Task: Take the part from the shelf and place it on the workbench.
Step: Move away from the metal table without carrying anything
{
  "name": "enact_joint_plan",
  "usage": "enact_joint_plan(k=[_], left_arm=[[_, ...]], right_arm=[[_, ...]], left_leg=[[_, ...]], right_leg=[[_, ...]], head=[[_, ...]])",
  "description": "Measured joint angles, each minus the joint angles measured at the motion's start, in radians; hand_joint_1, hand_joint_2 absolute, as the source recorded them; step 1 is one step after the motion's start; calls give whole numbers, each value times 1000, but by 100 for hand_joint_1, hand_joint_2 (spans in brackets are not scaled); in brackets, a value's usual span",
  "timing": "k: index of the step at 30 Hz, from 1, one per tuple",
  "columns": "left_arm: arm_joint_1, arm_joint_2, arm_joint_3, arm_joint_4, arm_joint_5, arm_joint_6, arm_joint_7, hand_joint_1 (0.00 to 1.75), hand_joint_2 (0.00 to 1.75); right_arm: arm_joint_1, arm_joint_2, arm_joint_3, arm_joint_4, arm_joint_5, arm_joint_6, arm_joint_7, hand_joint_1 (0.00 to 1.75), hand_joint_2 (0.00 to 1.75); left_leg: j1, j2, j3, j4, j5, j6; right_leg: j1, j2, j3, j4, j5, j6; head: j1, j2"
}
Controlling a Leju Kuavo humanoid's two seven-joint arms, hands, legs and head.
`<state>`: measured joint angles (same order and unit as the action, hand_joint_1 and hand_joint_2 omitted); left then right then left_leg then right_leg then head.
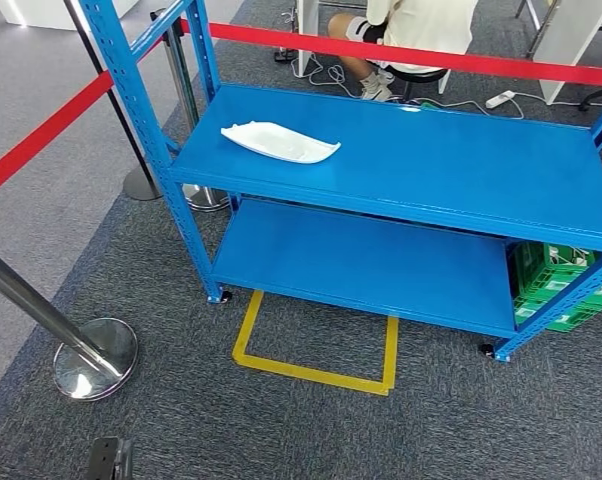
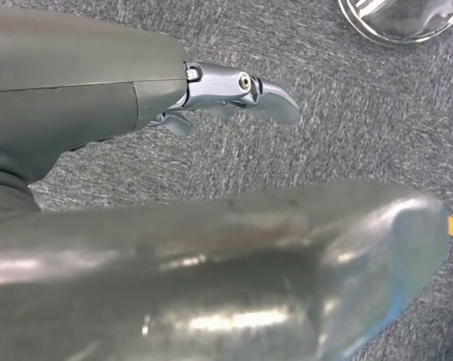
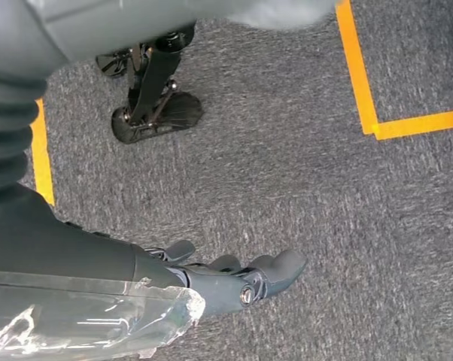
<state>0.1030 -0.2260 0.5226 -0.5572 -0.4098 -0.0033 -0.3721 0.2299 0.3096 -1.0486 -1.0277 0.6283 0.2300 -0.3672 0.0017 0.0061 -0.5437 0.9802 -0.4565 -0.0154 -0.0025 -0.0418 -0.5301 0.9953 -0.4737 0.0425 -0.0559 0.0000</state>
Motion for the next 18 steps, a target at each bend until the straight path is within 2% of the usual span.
enact_joint_plan(k=[9,18], left_arm=[[16,-40,85,-96,-16,-41,-4,0,0],[20,-59,115,-137,-17,-47,-3,0,0]], right_arm=[[0,-1,-5,-3,-66,35,-25,0,0],[0,-1,-5,-3,-71,36,-26,0,0]], left_leg=[[0,0,0,0,0,0],[0,0,0,0,0,0]], right_leg=[[0,0,0,0,0,1],[0,0,0,0,0,1]], head=[[0,0],[0,0]])
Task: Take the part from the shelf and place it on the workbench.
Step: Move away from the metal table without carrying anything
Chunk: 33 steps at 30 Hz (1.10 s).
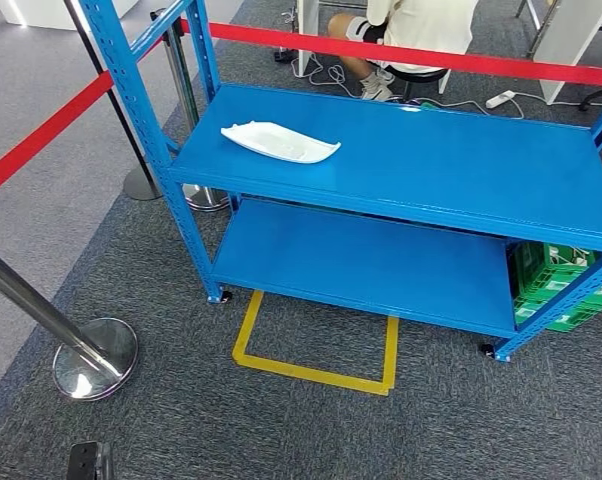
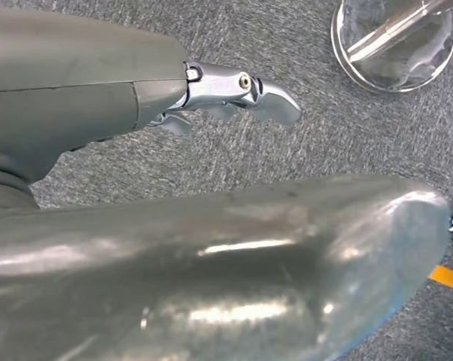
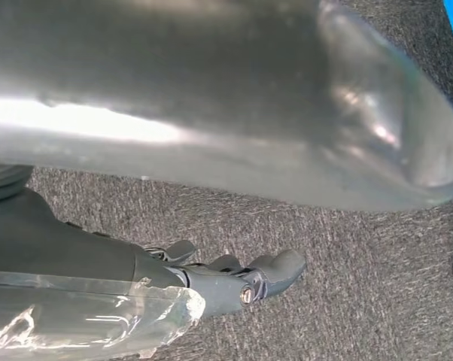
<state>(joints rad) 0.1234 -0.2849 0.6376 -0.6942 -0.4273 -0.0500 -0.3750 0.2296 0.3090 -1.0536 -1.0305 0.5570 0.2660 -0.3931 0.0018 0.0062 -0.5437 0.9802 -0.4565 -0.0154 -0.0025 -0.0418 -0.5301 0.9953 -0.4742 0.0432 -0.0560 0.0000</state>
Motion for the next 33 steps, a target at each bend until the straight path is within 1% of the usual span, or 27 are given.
enact_joint_plan(k=[2,4,7,9,12,14,15,19,23,25,26,27,29,30,31,33], left_arm=[[0,-4,7,-10,3,-30,3,0,0],[0,-11,20,-33,14,-94,11,0,0],[-2,-24,41,-80,51,-196,31,0,0],[-5,-30,56,-106,100,-263,51,0,0],[-11,-32,76,-123,188,-355,80,0,0],[-16,-32,83,-125,216,-370,90,0,0],[-18,-32,86,-125,222,-362,93,0,0],[-22,-32,91,-131,235,-331,94,0,0],[-23,-31,100,-145,241,-313,94,0,175],[-22,-32,105,-158,232,-288,95,0,175],[-21,-32,109,-166,222,-268,98,0,175],[-20,-33,112,-174,212,-248,102,0,131],[-18,-35,126,-188,209,-228,108,0,44],[-17,-36,134,-193,218,-231,109,0,0],[-16,-38,143,-196,230,-236,109,0,0],[-14,-39,156,-201,251,-241,107,0,0]], right_arm=[[0,0,1,-4,-12,8,-4,0,0],[0,0,1,-16,-23,35,-16,0,0],[-2,0,0,-43,-25,101,-41,0,0],[-3,0,-2,-57,-41,167,-52,0,0],[-10,-1,-20,-69,-93,311,-37,0,0],[-15,-2,-36,-75,-113,382,-26,0,0],[-17,-2,-43,-80,-117,401,-25,0,0],[-23,-3,-62,-104,-129,415,-20,0,0],[-23,-3,-66,-124,-159,399,-6,0,175],[-21,-3,-64,-137,-166,348,6,0,175],[-20,-3,-60,-145,-166,302,18,0,175],[-18,-3,-55,-152,-173,256,33,0,175],[-10,-3,-40,-164,-215,196,66,0,87],[-4,-3,-31,-168,-244,189,74,0,44],[3,-2,-20,-173,-273,188,78,0,0],[15,-2,3,-182,-318,185,80,0,0]], left_leg=[[0,0,0,0,0,0],[0,0,0,0,0,0],[0,0,0,0,0,0],[0,0,0,0,0,0],[0,0,0,0,0,0],[0,0,0,0,0,0],[0,0,0,0,0,0],[0,0,0,0,0,0],[0,0,0,0,0,0],[0,0,0,0,0,0],[0,0,0,0,0,0],[0,0,0,0,0,0],[0,0,0,0,0,0],[0,0,0,0,0,0],[0,0,0,0,0,0],[0,0,0,0,0,0]], right_leg=[[0,0,0,0,0,0],[0,0,0,0,0,0],[0,0,0,0,0,0],[0,0,0,0,0,0],[0,0,0,0,0,0],[0,0,0,0,0,0],[0,0,0,0,0,0],[0,0,0,0,0,0],[0,0,0,0,0,0],[0,0,0,0,0,0],[0,0,0,0,0,0],[0,0,0,0,0,0],[0,0,0,0,0,0],[0,0,0,0,0,0],[0,1,0,0,0,0],[0,0,-1,0,0,0]], head=[[0,0],[0,0],[0,0],[0,0],[0,0],[0,0],[0,0],[0,0],[0,0],[0,0],[0,0],[0,0],[0,0],[0,0],[0,0],[0,0]])
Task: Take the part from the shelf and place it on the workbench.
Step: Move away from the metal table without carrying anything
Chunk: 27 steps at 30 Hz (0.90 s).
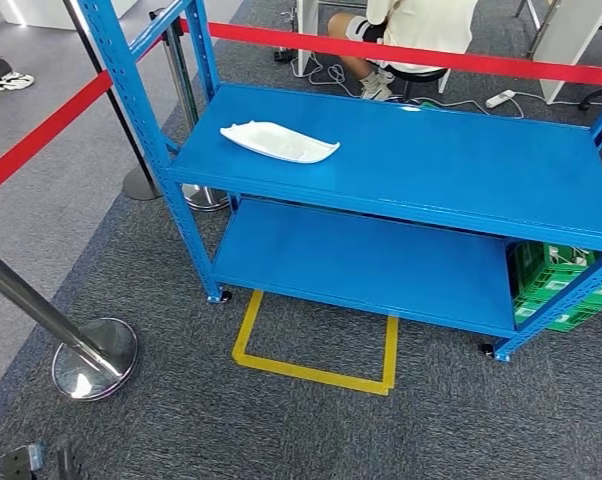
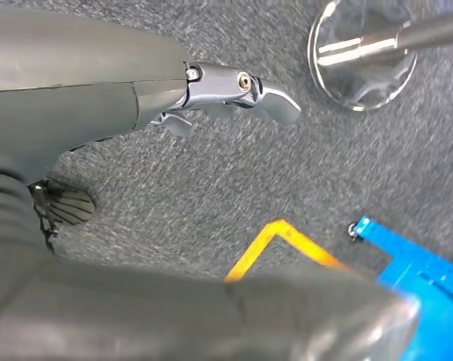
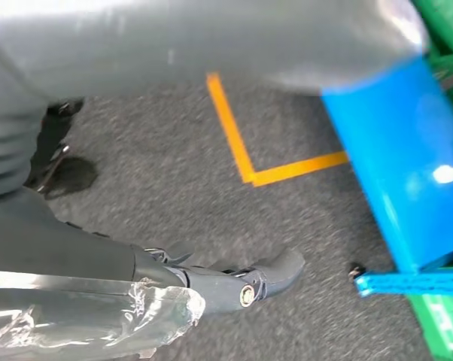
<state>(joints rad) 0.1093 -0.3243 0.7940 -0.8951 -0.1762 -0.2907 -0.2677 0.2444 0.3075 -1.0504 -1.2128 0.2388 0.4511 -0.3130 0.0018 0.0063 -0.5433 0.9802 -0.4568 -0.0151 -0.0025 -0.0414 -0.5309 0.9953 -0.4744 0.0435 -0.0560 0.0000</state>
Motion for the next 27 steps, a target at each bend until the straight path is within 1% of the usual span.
enact_joint_plan(k=[4,11,15,19,27], left_arm=[[2,-2,6,-6,36,20,-2,0,0],[3,-3,7,-22,80,42,-2,0,0],[3,-3,6,-28,87,52,-2,0,175],[5,1,-20,-27,57,74,7,0,175],[16,18,-133,12,64,115,52,0,175]], right_arm=[[21,2,40,-25,-48,-8,8,0,0],[42,4,73,-63,-70,-9,11,0,0],[48,5,84,-78,-70,-10,11,0,175],[49,3,127,-67,-46,-42,31,0,175],[33,-16,277,41,-68,-117,81,0,175]], left_leg=[[0,0,0,0,0,0],[0,0,0,0,0,0],[0,0,0,0,0,0],[0,0,0,0,0,0],[0,0,1,0,0,0]], right_leg=[[0,0,-1,0,0,1],[0,0,0,0,0,1],[0,0,1,0,0,1],[0,0,1,0,0,1],[0,0,2,0,0,1]], head=[[0,0],[0,0],[0,0],[0,0],[0,0]])
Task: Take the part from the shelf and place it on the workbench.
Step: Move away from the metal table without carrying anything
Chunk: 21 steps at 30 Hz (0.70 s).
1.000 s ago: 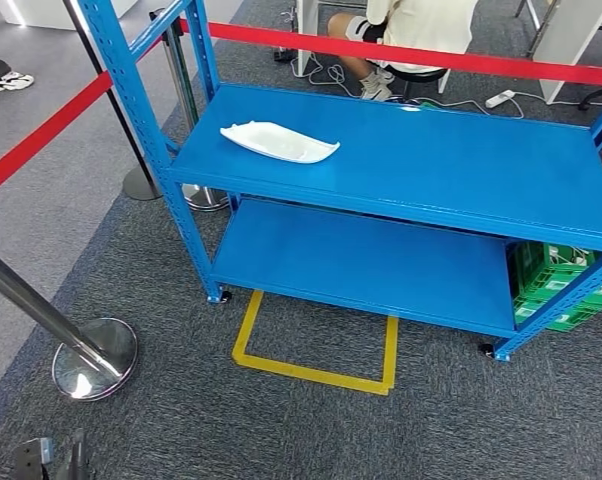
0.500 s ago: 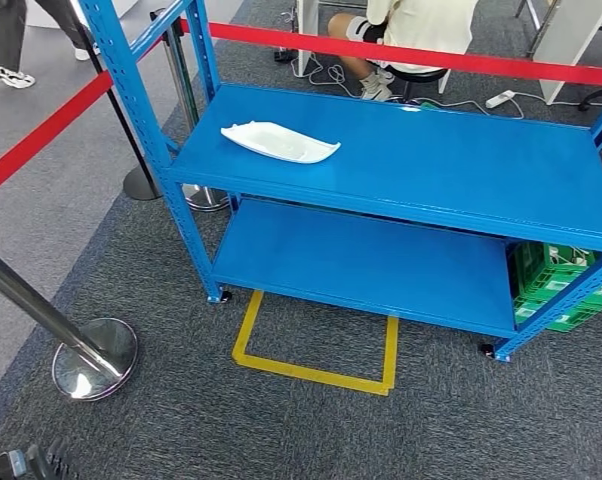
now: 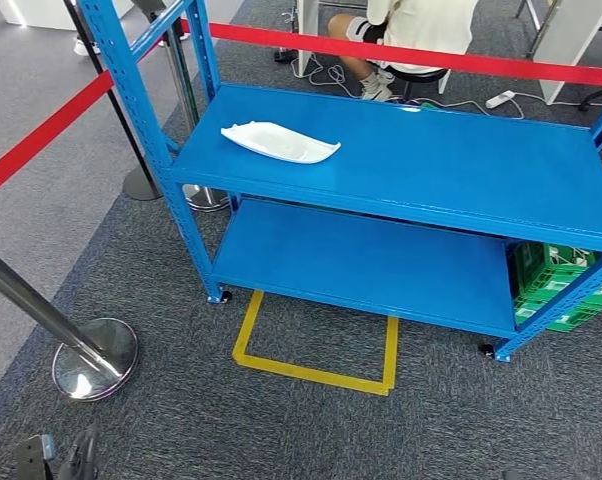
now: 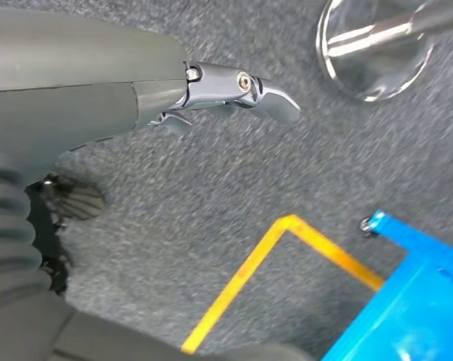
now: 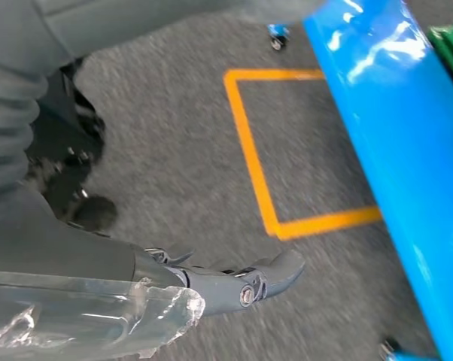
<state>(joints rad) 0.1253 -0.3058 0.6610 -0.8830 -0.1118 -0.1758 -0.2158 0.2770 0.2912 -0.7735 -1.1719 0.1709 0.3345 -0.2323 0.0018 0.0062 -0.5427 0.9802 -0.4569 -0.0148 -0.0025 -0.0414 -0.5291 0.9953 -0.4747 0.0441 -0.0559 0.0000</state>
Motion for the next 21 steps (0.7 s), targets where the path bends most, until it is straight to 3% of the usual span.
enact_joint_plan(k=[3,7,21], left_arm=[[3,15,-47,27,8,14,17,0,175],[8,39,-110,67,19,32,39,0,0],[25,151,-353,242,63,100,121,0,0]], right_arm=[[-10,-13,58,52,-14,-28,19,0,175],[-19,-35,132,121,-30,-61,42,0,0],[-60,-145,414,408,-96,-189,132,0,0]], left_leg=[[0,0,0,0,0,0],[0,0,0,0,0,0],[0,0,0,0,0,0]], right_leg=[[0,0,0,0,0,0],[0,0,0,0,0,0],[0,0,0,0,0,0]], head=[[0,0],[0,0],[0,0]])
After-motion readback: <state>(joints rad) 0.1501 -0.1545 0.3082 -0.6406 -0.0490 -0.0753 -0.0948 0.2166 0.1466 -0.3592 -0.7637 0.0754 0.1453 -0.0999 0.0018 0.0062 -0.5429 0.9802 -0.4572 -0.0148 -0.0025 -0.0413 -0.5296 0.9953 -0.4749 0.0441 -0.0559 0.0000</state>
